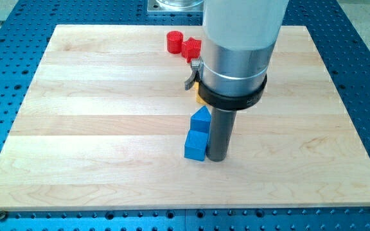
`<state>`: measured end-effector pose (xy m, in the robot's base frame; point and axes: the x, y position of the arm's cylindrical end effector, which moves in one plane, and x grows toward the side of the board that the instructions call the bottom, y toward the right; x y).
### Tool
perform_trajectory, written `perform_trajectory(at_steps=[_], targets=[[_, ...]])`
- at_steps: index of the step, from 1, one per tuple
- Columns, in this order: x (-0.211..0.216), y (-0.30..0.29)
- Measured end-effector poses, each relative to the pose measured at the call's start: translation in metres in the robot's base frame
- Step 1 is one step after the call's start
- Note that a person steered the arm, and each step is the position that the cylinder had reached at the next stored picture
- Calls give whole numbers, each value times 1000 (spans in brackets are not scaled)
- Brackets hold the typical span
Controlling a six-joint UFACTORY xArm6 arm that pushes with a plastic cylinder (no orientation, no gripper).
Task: Move the cube to the triangle
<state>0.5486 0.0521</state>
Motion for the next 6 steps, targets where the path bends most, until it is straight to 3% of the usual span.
perform_trajectory(at_steps=[2, 3, 4, 6], targets=[[38, 2], [43, -43], [42, -59], [21, -21]])
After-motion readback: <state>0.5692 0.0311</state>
